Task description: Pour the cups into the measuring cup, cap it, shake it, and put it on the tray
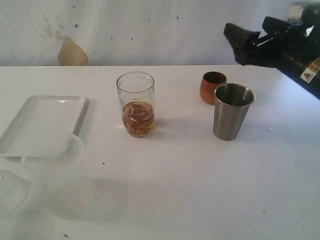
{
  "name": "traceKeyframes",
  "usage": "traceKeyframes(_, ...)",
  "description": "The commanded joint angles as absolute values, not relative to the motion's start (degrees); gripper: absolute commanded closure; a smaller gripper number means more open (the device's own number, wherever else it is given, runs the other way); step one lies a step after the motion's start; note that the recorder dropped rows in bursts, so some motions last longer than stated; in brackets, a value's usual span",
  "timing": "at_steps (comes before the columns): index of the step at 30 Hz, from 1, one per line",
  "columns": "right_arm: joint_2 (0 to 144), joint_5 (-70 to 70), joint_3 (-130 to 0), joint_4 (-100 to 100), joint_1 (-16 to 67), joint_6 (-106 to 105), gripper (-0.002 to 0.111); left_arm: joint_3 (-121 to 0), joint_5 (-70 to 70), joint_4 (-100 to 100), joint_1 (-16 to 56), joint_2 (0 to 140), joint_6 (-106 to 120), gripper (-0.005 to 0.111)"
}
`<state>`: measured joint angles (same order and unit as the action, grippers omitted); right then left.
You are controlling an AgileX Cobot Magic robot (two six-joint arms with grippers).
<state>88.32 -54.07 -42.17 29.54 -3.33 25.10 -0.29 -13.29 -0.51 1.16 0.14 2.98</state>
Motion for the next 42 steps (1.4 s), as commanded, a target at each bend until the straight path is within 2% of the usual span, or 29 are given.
traceKeyframes(1,78.7,-45.1,-42.1,35.1,-3.3,30.1,0.077,0.0,-13.3,-0.4,1.3,0.0,2.9,0.106)
traceKeyframes(3,74.9,-41.6,-42.1,39.6,-3.3,34.1,0.102,0.0,-13.3,-0.4,1.3,0.0,2.9,0.106)
traceKeyframes(4,73.0,-40.3,-42.1,41.6,-3.3,37.4,0.107,0.0,-13.3,-0.4,1.3,0.0,2.9,0.106)
traceKeyframes(12,58.0,-38.8,-42.0,56.7,-3.3,50.8,0.108,0.0,-13.3,-0.4,1.3,0.0,2.9,0.106)
traceKeyframes(19,41.0,-20.0,-40.3,73.7,-3.3,74.9,0.108,0.0,-13.3,-0.4,1.3,0.0,2.9,0.106)
traceKeyframes(22,34.2,-17.6,-38.2,75.6,-3.3,81.2,0.108,0.0,-13.3,-0.4,1.3,0.0,2.9,0.106)
traceKeyframes(32,19.2,-18.5,-36.7,75.6,-3.3,82.5,0.108,0.0,-13.3,-0.4,1.3,0.0,2.9,0.106)
traceKeyframes(42,13.3,-18.3,-36.7,75.5,-3.0,82.5,0.108,0.0,-13.3,-0.4,1.3,0.0,2.9,0.106)
